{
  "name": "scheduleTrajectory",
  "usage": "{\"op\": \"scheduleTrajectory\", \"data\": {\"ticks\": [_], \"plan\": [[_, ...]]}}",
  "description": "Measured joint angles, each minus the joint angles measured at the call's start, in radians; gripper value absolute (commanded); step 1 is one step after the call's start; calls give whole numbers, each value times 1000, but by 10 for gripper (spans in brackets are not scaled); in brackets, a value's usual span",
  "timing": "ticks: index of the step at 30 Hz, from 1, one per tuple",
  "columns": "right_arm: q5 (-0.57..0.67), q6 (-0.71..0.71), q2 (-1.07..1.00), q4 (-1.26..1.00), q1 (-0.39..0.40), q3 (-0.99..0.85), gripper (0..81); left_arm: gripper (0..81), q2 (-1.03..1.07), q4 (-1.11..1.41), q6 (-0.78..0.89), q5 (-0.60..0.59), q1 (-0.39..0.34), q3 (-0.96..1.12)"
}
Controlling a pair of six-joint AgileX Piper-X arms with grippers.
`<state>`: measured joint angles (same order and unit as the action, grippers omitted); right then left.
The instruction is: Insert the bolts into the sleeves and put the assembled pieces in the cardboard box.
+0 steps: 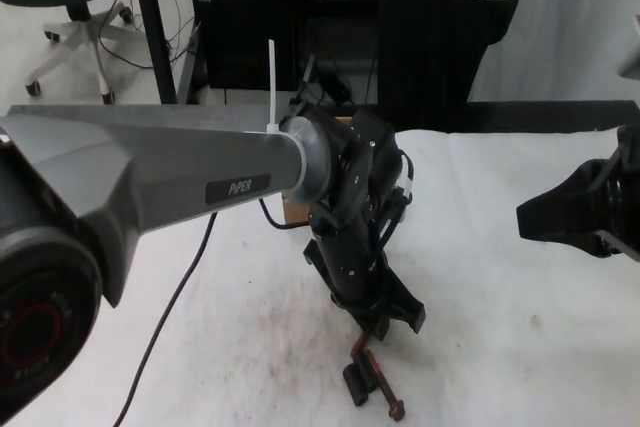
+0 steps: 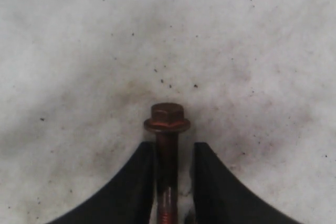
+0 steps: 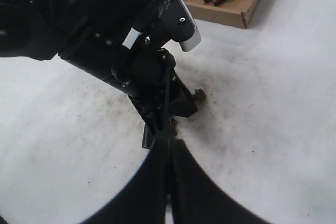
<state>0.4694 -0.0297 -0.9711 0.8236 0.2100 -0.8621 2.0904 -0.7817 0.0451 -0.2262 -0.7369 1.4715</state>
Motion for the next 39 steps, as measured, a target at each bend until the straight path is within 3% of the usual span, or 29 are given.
{"op": "scheduleTrajectory", "data": {"ticks": [2, 4, 5, 12, 17, 21, 26, 30, 34, 39], "plan": [[0, 0, 0, 0, 0, 0, 8, 198, 0, 1, 0, 0, 0, 0], [0, 0, 0, 0, 0, 0, 8, 27, 0, 7, 0, 2, 0, 0], [0, 0, 0, 0, 0, 0, 8, 3, 3, 12, 0, 5, 0, 2], [0, 0, 0, 0, 0, 0, 8, 2, 3, 14, 0, 10, 2, 12], [0, 0, 0, 0, 0, 0, 8, 2, -38, 9, 6, 108, 6, 8], [0, 0, 0, 0, 0, 0, 8, 2, -237, 14, 0, 226, 41, -22], [2, 0, -28, 0, 12, 0, 8, 2, -504, 59, 8, 257, 95, -160], [13, 30, -81, 0, 64, 0, 8, 2, -743, 103, 49, 258, 143, -341], [-33, 67, -229, -31, 266, 0, 8, 2, -1014, 182, 113, 226, 182, -612], [-130, 74, -364, -91, 383, 0, 15, 2, -1368, 306, 153, 63, 193, -914]]}}
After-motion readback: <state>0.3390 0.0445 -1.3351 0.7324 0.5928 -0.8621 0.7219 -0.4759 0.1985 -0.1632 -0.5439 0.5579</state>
